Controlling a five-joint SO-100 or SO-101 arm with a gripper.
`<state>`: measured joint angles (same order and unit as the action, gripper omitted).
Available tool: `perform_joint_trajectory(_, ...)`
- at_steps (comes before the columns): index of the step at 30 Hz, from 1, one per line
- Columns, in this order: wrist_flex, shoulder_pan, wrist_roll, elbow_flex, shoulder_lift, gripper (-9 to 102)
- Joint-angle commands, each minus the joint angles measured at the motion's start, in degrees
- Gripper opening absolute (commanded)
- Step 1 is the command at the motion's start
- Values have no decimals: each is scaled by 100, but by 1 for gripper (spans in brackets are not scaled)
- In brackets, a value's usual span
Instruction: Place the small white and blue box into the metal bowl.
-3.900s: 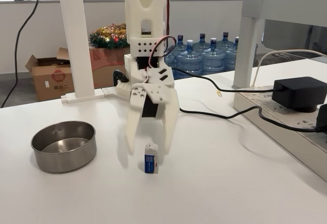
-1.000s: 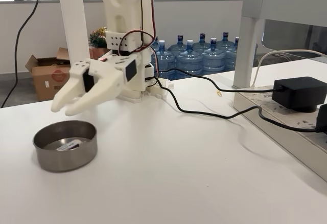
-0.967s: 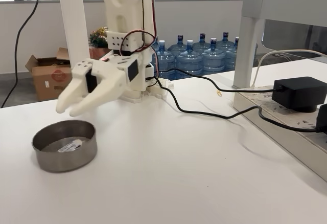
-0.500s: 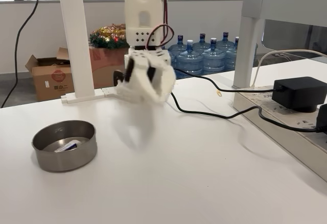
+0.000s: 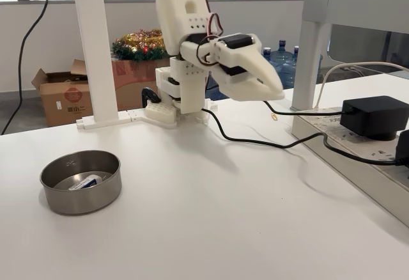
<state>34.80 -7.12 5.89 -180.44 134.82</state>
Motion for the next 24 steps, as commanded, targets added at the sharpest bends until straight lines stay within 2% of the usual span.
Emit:
perform_joint_trajectory(1,-2936,-97,-114,-334,2355,-4)
perform_joint_trajectory(8,-7269,-97,-114,-396,5282,-4)
perform_joint_trajectory(13,-9299,-97,-114,-343,6557,-4)
perform_joint_trajectory(15,-9659,-97,-158,-334,6636,-4)
perform_joint_trajectory(24,-9694,-105,-123,-334,6627,-4)
